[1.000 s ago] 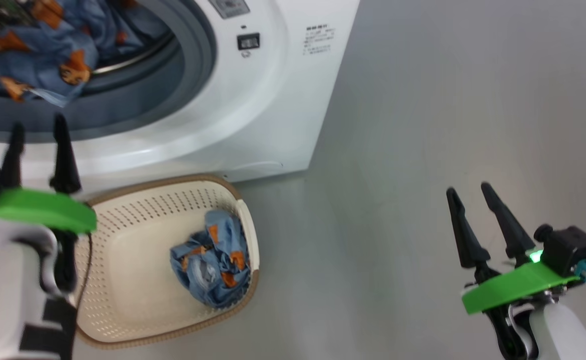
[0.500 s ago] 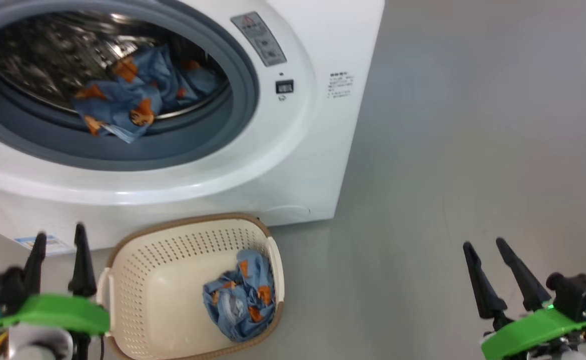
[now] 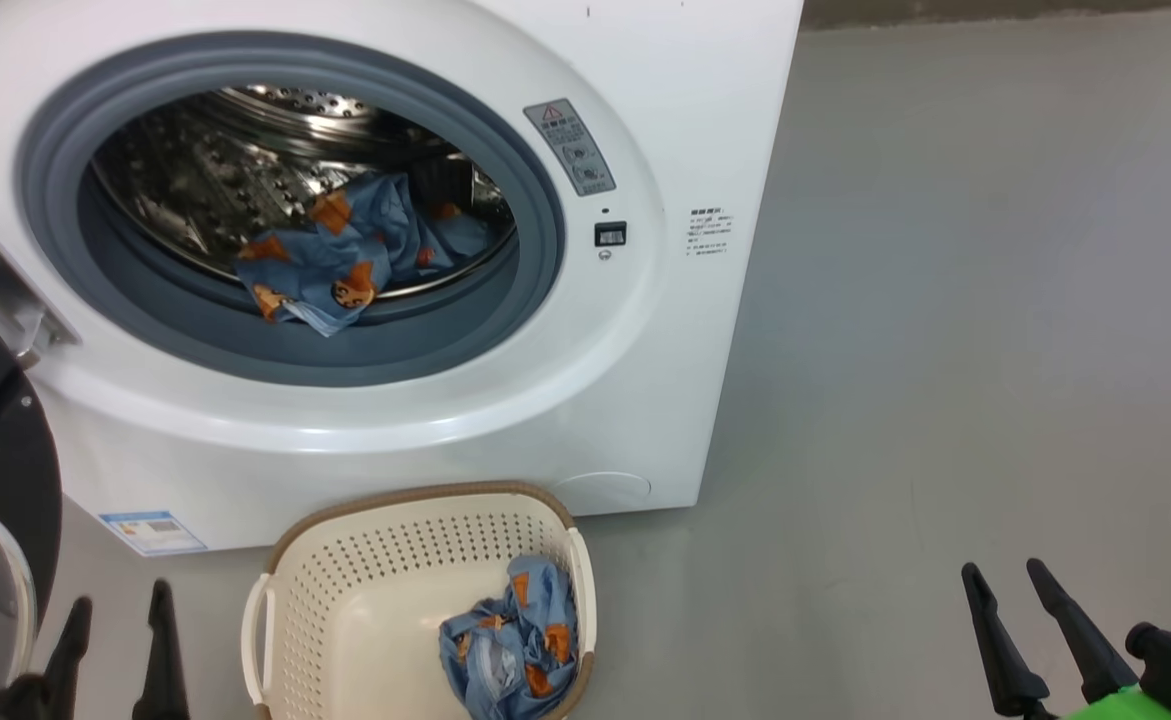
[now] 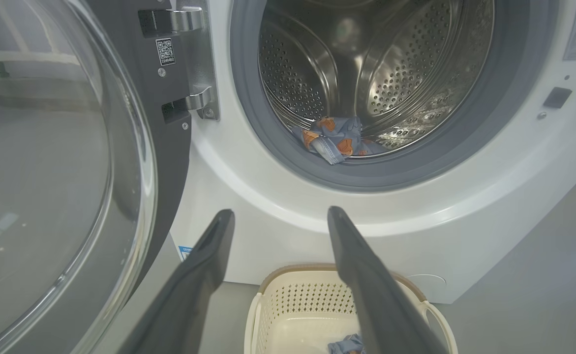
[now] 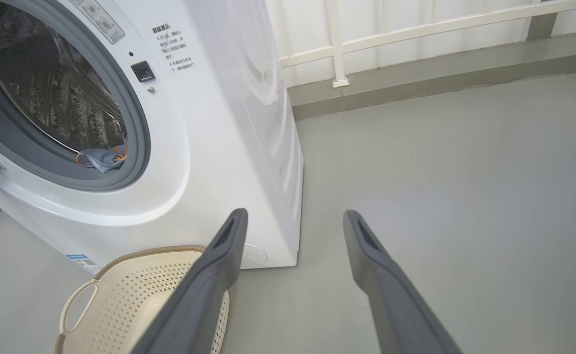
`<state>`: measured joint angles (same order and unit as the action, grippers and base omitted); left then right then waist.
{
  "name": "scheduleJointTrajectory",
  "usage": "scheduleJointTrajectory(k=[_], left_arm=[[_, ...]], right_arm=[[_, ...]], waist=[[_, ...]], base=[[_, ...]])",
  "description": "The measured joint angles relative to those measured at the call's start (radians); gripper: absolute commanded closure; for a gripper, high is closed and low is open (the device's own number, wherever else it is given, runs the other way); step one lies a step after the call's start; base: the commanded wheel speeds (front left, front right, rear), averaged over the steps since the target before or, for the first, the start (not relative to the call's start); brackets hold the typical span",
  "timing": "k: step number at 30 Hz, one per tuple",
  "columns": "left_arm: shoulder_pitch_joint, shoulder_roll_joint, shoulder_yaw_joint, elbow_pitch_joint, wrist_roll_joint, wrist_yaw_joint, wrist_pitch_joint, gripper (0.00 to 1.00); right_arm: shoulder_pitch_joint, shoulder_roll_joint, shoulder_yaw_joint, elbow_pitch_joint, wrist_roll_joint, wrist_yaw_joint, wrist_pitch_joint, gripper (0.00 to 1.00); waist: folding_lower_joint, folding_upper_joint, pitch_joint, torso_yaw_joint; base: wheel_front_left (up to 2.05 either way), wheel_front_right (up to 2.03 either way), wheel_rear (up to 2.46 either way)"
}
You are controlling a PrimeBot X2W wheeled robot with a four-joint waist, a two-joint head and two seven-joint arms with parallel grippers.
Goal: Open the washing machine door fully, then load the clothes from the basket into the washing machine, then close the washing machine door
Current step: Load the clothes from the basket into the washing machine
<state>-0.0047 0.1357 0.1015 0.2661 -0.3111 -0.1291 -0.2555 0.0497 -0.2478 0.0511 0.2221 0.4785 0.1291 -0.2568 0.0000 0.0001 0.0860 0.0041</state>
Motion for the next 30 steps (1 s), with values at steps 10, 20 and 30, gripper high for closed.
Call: scheduleJointTrajectory(k=[10, 20, 30], left_arm=[[0.109, -0.027, 0.046, -0.077, 0.002, 0.0, 0.0, 0.0], [0.102, -0.028, 0.03, -0.081, -0.002, 0.0, 0.0, 0.0], [-0.007, -0.027, -0.123, 0.065, -0.061, 0.0, 0.0, 0.0]], right_arm=[[0.033, -0.002, -0.009, -0.007, 0.0, 0.0, 0.0, 0.0], [0.025, 0.005, -0.01, -0.017, 0.0, 0.0, 0.0, 0.0], [-0.061, 0.035, -0.001, -0.018, -0.011, 0.0, 0.0, 0.0]], waist=[[0.0, 0.0, -0.021, -0.001], [0.0, 0.0, 0.023, -0.007], [0.0, -0.0001, 0.1, -0.03]], base=[[0.0, 0.0, 0.0], [0.0, 0.0, 0.0], [0.0, 0.0, 0.0]])
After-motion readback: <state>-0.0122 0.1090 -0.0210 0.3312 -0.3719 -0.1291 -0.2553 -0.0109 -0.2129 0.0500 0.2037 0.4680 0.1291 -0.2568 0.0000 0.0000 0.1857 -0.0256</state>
